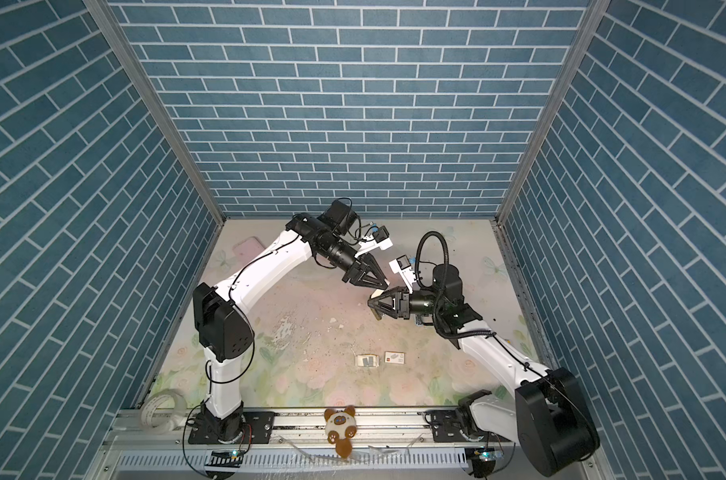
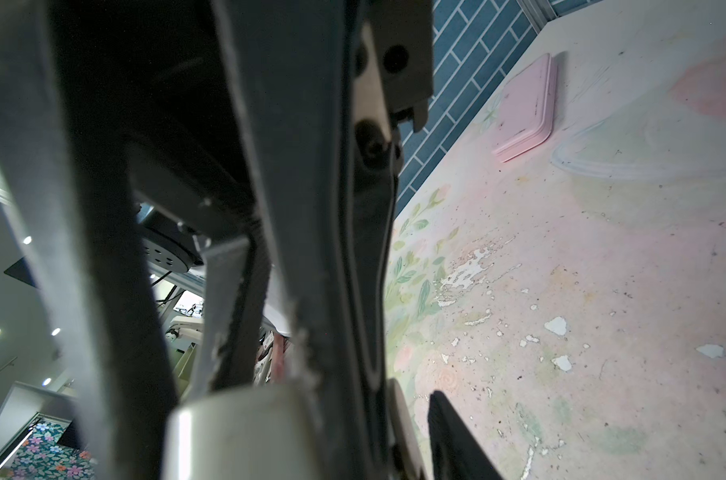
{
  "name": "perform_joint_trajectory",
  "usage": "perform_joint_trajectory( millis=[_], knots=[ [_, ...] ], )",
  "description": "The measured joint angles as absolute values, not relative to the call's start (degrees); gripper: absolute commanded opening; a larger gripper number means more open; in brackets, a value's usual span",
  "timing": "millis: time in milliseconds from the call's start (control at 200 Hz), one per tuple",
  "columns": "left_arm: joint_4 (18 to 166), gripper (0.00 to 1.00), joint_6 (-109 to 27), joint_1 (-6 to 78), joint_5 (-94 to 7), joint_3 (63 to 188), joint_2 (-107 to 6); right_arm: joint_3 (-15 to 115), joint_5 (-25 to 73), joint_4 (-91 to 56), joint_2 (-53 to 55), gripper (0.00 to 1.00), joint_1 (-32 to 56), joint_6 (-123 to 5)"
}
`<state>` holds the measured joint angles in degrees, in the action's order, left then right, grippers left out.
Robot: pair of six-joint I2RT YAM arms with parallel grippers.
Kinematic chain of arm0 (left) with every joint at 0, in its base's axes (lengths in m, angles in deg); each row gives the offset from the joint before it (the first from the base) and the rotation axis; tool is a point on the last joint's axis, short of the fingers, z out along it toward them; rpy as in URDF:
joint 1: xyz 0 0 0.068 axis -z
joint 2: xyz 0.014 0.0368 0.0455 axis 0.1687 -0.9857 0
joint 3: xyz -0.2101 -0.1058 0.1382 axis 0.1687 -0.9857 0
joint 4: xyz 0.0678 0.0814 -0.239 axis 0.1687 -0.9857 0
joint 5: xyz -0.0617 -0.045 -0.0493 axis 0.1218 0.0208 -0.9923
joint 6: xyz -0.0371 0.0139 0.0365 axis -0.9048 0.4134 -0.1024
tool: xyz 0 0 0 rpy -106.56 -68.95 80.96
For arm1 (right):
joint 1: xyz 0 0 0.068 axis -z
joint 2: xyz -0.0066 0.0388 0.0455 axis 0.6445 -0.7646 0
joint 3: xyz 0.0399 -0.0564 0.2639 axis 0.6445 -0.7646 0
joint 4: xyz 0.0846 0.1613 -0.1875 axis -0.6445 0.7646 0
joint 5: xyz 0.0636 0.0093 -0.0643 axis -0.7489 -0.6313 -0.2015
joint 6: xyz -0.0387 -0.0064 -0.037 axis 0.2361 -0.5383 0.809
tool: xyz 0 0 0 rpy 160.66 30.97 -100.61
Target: Load the staples into the stapler
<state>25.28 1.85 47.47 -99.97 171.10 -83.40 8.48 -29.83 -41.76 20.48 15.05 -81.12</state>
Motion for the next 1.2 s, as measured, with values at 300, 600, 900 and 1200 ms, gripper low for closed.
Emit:
perform_joint_trajectory(
  millis=[300, 600, 900, 1200],
  knots=[
    [25.02, 0.27, -0.47, 47.1, -100.78, 170.95, -83.45, 8.48, -30.04, -44.25, 20.35, 0.18, 14.52, -78.28],
    [28.61, 0.61, -2.02, 46.66, -96.48, 167.25, -81.94, 9.11, -27.44, -40.09, 18.19, 0.15, 14.63, -79.39],
    [34.79, 0.67, -5.71, 40.85, -87.32, 161.7, -74.94, 13.16, -23.97, -31.0, 15.5, 0.16, 14.68, -76.33],
    [38.66, 0.68, -7.66, 34.14, -75.49, 157.64, -68.19, 20.48, -12.76, -14.08, 9.07, 0.16, 14.59, -67.52]
  ],
)
